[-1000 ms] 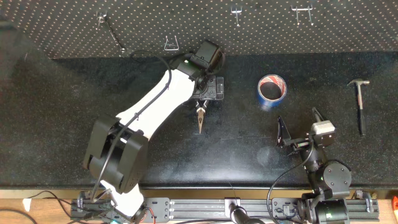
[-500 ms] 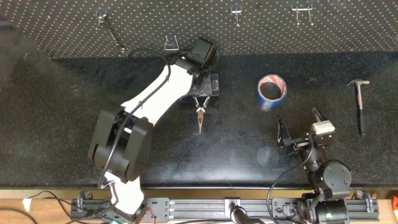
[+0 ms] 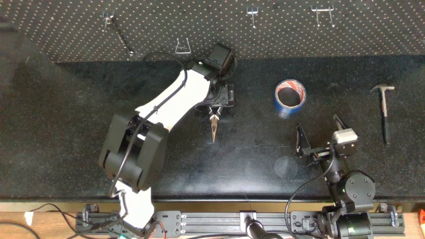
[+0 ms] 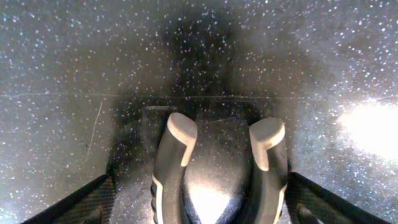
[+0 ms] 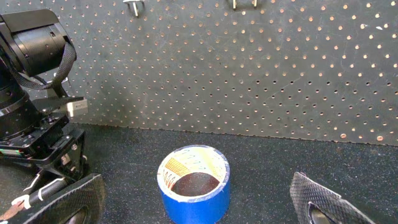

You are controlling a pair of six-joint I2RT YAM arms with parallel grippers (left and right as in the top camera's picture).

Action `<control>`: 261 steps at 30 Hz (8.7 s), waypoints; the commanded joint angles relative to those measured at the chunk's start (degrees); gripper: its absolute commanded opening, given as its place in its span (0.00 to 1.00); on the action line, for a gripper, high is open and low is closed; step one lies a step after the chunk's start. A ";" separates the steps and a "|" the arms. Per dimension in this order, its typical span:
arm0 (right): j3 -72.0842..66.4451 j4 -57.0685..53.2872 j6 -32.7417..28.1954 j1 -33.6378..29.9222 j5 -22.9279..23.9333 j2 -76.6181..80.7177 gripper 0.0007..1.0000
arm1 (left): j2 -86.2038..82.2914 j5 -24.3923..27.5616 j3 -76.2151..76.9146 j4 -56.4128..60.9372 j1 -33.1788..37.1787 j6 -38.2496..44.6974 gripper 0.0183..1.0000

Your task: Place Tools Onto Pegboard

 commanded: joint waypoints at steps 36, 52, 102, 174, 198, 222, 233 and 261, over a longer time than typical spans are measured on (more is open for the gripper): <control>-0.24 -0.17 0.85 0.35 0.09 -0.42 0.98 | -32.52 -16.63 -25.14 66.12 10.49 24.02 0.01; -0.24 -0.17 0.85 0.35 0.09 -0.42 0.98 | -19.89 -15.91 -25.11 72.35 11.23 24.00 0.32; -0.24 -0.17 0.85 0.35 0.11 -0.42 0.98 | -115.89 2.54 -81.96 43.76 23.52 24.87 0.99; 62.55 -2.40 1.86 26.86 14.36 83.71 0.82 | -115.89 2.54 -81.96 43.76 23.52 24.87 1.00; 60.39 -39.04 -36.98 -40.15 7.93 101.22 0.98 | -115.89 2.54 -81.96 43.76 23.52 24.87 0.99; 59.69 -27.67 -13.49 -15.21 -16.85 65.85 0.08 | -115.89 2.54 -81.96 43.76 23.52 24.87 0.99; 59.69 -23.63 -11.08 -10.78 -10.05 78.18 0.09 | -115.89 2.54 -81.96 43.76 23.52 24.87 1.00; -0.24 2.43 -11.13 -1.31 -5.53 7.85 0.98 | -115.89 2.54 -81.96 43.76 23.52 24.87 0.99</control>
